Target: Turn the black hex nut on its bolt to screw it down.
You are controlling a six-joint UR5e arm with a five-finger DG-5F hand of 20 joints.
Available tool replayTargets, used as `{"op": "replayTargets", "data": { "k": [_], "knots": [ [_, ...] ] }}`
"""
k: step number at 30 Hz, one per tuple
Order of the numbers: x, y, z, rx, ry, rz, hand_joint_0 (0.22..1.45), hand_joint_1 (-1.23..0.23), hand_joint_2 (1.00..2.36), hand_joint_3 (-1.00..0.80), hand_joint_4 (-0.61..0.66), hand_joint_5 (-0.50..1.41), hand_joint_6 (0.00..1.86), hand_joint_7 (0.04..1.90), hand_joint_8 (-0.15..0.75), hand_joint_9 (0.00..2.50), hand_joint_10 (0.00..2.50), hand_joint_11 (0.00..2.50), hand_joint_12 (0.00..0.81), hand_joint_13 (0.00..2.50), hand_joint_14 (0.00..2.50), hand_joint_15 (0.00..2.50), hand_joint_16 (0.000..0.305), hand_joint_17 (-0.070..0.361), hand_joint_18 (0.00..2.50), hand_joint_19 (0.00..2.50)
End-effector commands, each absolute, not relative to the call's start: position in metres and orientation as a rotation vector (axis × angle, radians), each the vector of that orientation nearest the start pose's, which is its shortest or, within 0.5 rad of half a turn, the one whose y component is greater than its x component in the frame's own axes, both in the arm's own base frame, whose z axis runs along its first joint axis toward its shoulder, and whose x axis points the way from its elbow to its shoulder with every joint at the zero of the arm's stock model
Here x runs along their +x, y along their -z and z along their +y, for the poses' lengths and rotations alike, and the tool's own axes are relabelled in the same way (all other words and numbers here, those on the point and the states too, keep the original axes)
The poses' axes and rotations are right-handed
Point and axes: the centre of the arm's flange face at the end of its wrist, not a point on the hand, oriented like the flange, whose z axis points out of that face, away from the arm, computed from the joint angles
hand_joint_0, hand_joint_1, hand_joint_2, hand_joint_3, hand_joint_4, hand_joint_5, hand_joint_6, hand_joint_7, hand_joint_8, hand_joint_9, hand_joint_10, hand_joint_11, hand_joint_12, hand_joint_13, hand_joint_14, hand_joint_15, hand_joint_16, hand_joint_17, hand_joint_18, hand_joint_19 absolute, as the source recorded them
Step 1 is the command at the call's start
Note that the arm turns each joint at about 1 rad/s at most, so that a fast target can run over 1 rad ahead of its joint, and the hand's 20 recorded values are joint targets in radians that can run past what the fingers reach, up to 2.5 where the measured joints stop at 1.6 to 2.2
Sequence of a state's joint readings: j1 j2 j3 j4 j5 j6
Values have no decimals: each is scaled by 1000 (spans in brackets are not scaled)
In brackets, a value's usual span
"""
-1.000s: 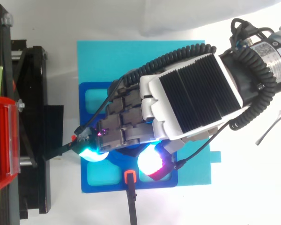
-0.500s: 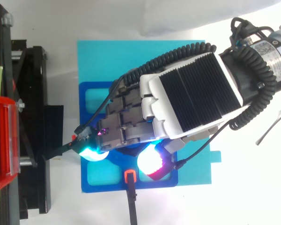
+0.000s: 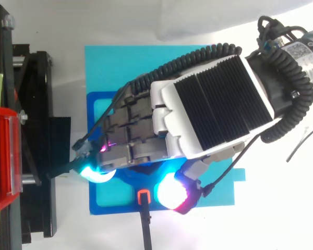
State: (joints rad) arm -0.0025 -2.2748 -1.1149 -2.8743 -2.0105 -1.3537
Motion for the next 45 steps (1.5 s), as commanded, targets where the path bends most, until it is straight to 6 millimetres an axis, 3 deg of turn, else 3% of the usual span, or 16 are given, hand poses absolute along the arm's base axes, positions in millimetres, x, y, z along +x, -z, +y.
{"op": "replayTargets", "data": {
  "k": [1,5,11,14,16,22,23,27,33,38,45],
  "knots": [
    [749,-310,-91,-174,-515,1596,441,-698,1000,-500,180,-229,501,743,269,431,2,93,326,673,4,134,49,109,670,346],
    [741,-316,-97,-159,-516,1658,438,-685,1000,-500,167,-234,501,704,271,424,2,82,326,640,3,114,47,106,633,344],
    [714,-357,-100,-156,-462,1699,441,-650,1000,-500,146,-233,501,657,266,409,0,58,330,567,3,94,44,98,518,347],
    [675,-381,-108,-100,-413,1722,445,-652,1000,-500,145,-226,501,606,250,358,1,0,323,476,1,54,42,95,372,265],
    [664,-386,-109,-88,-396,1714,446,-657,1000,-500,145,-223,500,550,226,279,0,0,326,342,0,0,40,91,170,148],
    [608,-397,-113,-27,-335,1669,448,-642,1000,-500,124,-229,500,540,221,237,0,0,321,261,0,0,40,90,72,102],
    [588,-401,-114,-6,-315,1643,449,-639,1000,-500,124,-230,500,543,220,234,0,0,320,259,0,0,40,90,71,108],
    [554,-400,-116,44,-286,1619,448,-628,1000,-500,123,-230,500,544,221,228,0,0,321,255,0,0,40,90,63,113],
    [497,-382,-119,186,-281,1557,451,-615,1000,-500,120,-232,500,547,222,224,0,0,322,251,0,0,40,89,61,113],
    [484,-364,-121,321,-329,1543,453,-601,1000,-500,123,-232,500,547,221,223,0,0,322,247,0,0,40,89,62,99],
    [482,-356,-127,703,-551,1449,453,-597,1000,-500,126,-233,500,546,223,219,0,0,320,246,0,0,39,88,66,88]
  ]
}}
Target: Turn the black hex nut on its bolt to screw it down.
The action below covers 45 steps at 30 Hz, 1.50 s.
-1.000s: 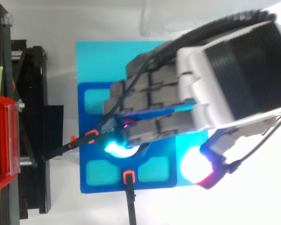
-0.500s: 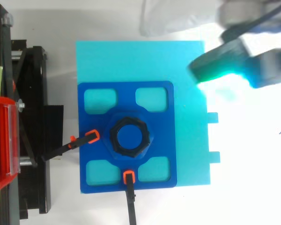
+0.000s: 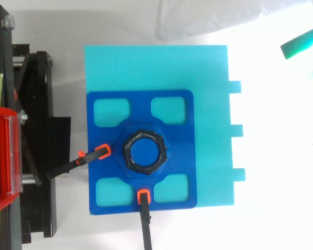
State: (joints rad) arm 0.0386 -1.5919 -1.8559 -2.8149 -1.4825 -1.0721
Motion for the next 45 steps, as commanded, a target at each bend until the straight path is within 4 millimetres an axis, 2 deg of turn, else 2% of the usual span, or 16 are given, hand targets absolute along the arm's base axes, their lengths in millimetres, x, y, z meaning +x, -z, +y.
{"op": "replayTargets", "data": {
  "k": [1,4,10,14,16,18,29,45],
  "knots": [
    [482,-356,-126,732,-572,1435,453,-594,1000,-500,126,-233,500,546,224,219,0,0,319,245,0,0,39,88,66,88],
    [482,-356,-127,902,-690,1353,454,-593,1000,-500,126,-234,500,546,225,220,0,0,319,246,0,0,39,87,67,85],
    [479,-351,-125,1055,-793,1314,455,-590,1000,-500,126,-234,500,554,226,219,0,0,320,243,0,0,39,87,73,89],
    [479,-352,-123,1068,-818,1304,455,-587,1000,-500,124,-237,500,551,221,191,0,0,324,216,0,0,39,87,49,79],
    [480,-352,-123,1070,-821,1305,458,-547,1000,-500,108,-251,501,582,202,38,0,0,320,71,0,0,38,86,0,83],
    [479,-351,-123,1065,-810,1311,460,-524,1000,-500,81,-265,501,590,180,0,0,0,321,0,0,0,38,86,0,59],
    [479,-351,-123,1062,-811,1314,446,-483,1000,-500,53,-292,501,597,148,0,0,0,318,0,0,0,41,92,0,11],
    [479,-351,-123,1065,-807,1311,444,-417,1000,-500,25,-258,501,599,162,0,0,0,307,0,0,0,41,92,0,0]
  ]
}}
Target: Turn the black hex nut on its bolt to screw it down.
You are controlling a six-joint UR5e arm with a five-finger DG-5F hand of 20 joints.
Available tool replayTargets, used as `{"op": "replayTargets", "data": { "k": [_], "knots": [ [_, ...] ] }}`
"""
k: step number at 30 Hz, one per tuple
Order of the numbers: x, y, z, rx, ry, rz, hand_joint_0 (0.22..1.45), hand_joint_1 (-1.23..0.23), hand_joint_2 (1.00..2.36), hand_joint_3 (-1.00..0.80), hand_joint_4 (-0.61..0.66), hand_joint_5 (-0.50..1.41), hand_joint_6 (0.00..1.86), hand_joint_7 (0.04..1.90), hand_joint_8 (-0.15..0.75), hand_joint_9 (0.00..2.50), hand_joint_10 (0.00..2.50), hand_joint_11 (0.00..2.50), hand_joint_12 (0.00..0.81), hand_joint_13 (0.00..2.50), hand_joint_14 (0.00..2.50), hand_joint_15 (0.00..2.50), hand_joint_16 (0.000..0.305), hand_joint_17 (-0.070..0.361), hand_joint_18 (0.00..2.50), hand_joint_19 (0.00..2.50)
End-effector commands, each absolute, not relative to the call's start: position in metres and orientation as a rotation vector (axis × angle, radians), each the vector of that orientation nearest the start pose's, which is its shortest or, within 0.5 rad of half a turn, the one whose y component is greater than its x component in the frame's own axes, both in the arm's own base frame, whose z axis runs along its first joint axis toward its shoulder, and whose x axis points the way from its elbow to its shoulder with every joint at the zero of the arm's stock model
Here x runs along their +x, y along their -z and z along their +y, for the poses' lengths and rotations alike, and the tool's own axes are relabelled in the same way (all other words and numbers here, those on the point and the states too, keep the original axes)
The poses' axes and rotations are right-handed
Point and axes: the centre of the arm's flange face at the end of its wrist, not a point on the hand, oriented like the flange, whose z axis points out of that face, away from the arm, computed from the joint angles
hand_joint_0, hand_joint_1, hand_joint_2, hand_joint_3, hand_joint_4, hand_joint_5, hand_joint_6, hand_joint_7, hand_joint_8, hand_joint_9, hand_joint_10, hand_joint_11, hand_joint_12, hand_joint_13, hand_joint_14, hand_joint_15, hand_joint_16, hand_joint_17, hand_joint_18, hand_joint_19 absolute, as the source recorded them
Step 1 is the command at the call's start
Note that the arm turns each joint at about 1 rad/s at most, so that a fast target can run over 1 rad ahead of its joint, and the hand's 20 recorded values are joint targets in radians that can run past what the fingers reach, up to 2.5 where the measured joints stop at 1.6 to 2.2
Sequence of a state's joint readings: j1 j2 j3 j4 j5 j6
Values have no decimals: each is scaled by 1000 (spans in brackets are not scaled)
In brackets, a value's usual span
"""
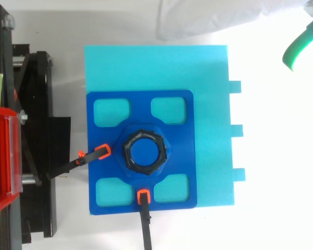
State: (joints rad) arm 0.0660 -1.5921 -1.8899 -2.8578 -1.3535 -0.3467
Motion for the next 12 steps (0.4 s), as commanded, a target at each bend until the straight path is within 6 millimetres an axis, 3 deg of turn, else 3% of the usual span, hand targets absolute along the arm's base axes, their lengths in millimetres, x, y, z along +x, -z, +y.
{"op": "replayTargets", "data": {
  "k": [1,12],
  "knots": [
    [479,-351,-123,1064,-809,1312,442,-417,1000,-500,23,-258,501,608,162,0,0,0,309,0,0,0,41,92,0,0],
    [479,-351,-124,1065,-806,1310,432,-379,1000,-500,23,-262,501,652,174,0,0,0,324,0,0,0,43,96,0,5]
  ]
}}
